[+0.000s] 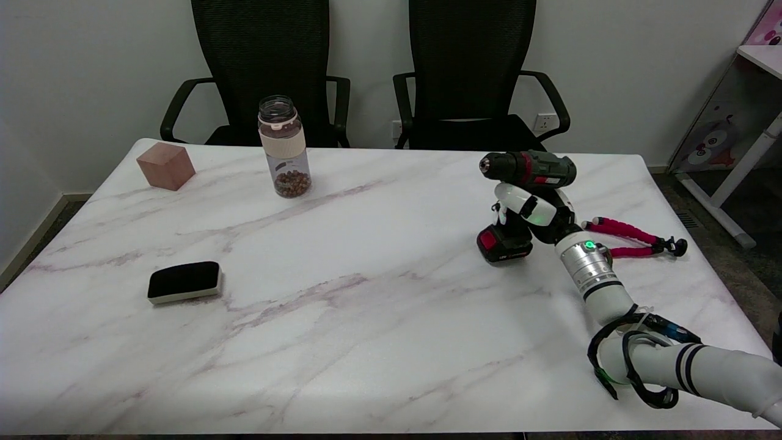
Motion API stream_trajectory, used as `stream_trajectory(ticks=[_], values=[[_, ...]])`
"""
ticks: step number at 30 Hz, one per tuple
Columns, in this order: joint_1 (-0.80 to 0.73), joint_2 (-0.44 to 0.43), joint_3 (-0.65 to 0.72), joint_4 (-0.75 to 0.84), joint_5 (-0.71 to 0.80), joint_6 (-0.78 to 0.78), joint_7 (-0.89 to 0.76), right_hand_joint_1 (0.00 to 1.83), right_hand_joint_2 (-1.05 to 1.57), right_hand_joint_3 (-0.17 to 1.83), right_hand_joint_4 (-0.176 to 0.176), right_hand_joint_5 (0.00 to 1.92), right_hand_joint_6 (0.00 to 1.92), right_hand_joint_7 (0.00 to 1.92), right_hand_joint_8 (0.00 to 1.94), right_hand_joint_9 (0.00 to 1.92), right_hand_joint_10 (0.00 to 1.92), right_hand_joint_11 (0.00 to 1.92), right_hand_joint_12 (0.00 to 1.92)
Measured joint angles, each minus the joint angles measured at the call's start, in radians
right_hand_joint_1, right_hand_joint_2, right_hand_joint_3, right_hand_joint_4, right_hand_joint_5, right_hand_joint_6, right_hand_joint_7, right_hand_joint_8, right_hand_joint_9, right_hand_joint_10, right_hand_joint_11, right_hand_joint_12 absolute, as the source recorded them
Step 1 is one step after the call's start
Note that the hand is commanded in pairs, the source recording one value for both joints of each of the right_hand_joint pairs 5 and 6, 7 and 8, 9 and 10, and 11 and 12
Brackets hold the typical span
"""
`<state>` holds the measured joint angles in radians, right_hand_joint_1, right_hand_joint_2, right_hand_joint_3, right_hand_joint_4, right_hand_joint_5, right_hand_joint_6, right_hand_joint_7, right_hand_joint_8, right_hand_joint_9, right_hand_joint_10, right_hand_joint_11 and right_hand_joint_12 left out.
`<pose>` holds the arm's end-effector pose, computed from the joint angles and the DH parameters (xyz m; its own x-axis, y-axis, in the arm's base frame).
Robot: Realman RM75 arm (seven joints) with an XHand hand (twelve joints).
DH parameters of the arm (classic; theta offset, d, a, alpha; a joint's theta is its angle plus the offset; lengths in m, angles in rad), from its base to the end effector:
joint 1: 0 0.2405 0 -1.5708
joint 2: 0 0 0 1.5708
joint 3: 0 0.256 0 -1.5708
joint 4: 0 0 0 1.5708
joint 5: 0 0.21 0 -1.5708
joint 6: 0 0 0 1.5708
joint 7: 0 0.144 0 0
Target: Pick up the power screwdriver.
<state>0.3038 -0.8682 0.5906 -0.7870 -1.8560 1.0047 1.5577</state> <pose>-0.3261 -0.3366 0.4266 -0.0814 0.1228 0.9891 -0.9872 -0.1462 -0.0631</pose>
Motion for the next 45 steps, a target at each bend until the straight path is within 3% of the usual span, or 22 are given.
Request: stream_trajectory(ticks=[6, 16, 36, 45], values=[[0.008, 0.000, -0.002, -0.002, -0.001, -0.005, -0.003, 0.87, 0.36, 0.68, 0.176, 1.79, 1.79, 1.79, 1.79, 1.92, 1.92, 1.47, 1.47], [0.017, 0.000, -0.003, -0.006, -0.002, -0.013, -0.006, 0.87, 0.39, 0.66, 0.176, 1.79, 1.79, 1.79, 1.79, 1.92, 1.92, 1.92, 1.92], [0.044, 0.004, 0.005, -0.065, -0.029, 0.019, -0.008, 0.88, 0.46, 0.63, 0.176, 1.83, 1.83, 1.83, 1.83, 1.92, 1.92, 1.92, 1.92], [0.067, 0.020, 0.030, -0.137, -0.087, 0.039, -0.010, 0.90, 0.66, 0.68, 0.176, 1.91, 1.91, 1.91, 1.91, 1.92, 1.92, 1.92, 1.92]])
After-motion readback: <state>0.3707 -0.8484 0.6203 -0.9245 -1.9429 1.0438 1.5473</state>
